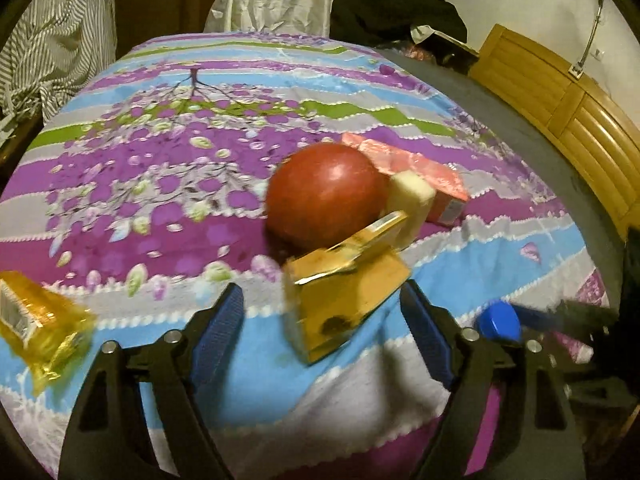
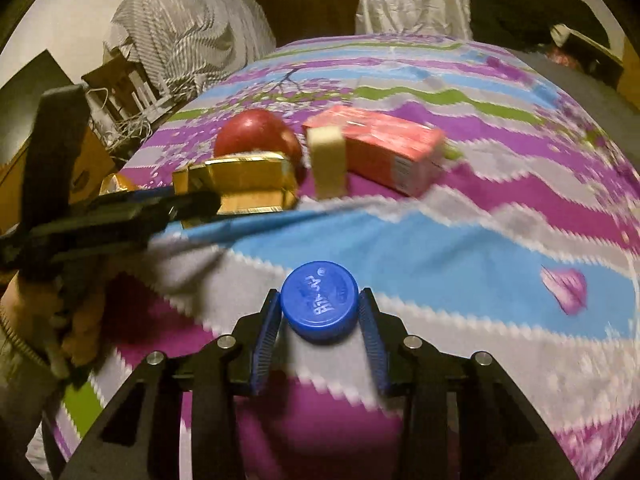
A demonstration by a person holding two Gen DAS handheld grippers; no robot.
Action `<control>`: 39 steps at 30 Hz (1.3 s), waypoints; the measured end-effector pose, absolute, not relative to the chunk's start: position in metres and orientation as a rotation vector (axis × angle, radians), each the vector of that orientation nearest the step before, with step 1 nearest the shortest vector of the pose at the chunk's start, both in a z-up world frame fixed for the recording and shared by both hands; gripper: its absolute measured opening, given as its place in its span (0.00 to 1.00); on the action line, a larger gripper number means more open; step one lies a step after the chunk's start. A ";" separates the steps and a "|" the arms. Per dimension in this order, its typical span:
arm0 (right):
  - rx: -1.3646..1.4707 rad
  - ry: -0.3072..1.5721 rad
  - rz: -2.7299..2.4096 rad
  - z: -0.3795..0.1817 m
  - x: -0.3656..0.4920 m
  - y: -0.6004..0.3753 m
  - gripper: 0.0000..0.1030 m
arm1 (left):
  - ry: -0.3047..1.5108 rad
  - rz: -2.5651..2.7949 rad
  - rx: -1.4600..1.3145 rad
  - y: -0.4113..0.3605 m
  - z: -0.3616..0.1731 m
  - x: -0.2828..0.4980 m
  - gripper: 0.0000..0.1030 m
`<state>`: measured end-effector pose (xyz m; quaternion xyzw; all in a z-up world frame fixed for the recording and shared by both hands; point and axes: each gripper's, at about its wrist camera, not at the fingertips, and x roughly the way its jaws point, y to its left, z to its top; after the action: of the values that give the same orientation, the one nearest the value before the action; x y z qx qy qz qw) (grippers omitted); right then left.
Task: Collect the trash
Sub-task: 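Grasp the gold cigarette box with the left gripper while the right grasps the blue bottle cap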
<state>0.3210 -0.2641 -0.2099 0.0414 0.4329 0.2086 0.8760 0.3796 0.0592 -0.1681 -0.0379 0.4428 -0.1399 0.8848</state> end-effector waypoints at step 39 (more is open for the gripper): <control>-0.042 0.915 0.508 -0.215 0.269 -0.273 0.68 | 1.068 -0.485 0.597 0.027 -0.166 0.309 0.80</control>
<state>0.2685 -0.2731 -0.2153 -0.0198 0.4370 0.2426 0.8659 0.3092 0.0267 -0.1660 0.2775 0.4963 -0.2252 0.7912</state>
